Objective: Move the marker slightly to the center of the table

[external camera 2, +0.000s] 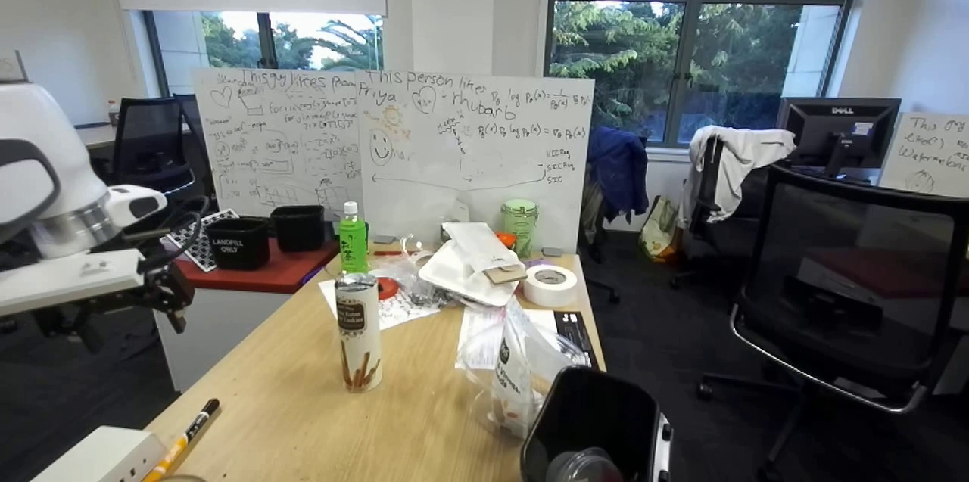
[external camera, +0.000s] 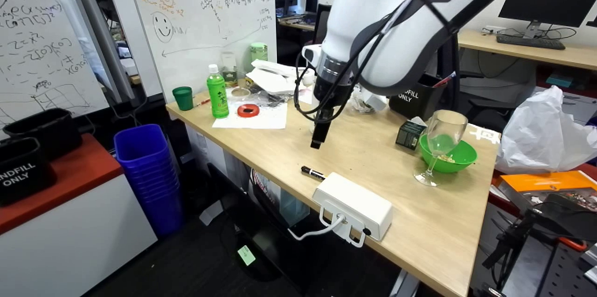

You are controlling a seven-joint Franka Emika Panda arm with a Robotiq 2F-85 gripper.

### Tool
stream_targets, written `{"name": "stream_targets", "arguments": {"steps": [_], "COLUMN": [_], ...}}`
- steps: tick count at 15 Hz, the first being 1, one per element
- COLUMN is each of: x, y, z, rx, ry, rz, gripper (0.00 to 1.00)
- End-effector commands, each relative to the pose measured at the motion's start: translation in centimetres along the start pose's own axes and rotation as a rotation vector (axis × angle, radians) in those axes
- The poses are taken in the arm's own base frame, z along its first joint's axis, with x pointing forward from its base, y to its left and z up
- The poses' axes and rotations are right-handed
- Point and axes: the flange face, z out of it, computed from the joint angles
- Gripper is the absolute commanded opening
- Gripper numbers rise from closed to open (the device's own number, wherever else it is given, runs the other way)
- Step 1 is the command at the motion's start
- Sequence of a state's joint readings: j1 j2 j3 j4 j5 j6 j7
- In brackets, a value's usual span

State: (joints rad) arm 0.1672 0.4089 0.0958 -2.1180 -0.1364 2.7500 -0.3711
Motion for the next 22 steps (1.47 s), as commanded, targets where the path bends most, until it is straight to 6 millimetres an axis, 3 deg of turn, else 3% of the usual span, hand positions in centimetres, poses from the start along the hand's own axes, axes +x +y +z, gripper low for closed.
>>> {"name": "stream_targets", "arguments": {"steps": [1,6,11,14,16,21,22], "x": [1.1,1.2,1.1,1.0,0.9,0.9,0.9], "y": [1.5,2.3,2.3,2.2,2.4,2.7,2.8], "z": [4.0,9.9,13.5,14.7,15.2,15.6,15.7], "rx": [0.025,0.032,0.036,0.045,0.045,0.041,0.042], "ry": [-0.033,-0.072,-0.105,-0.122,-0.129,-0.149,-0.150], "rz": [0.076,0.163,0.194,0.202,0.210,0.224,0.225], "gripper": [1.00,1.00,1.00,1.00,0.91,0.88,0.77]}}
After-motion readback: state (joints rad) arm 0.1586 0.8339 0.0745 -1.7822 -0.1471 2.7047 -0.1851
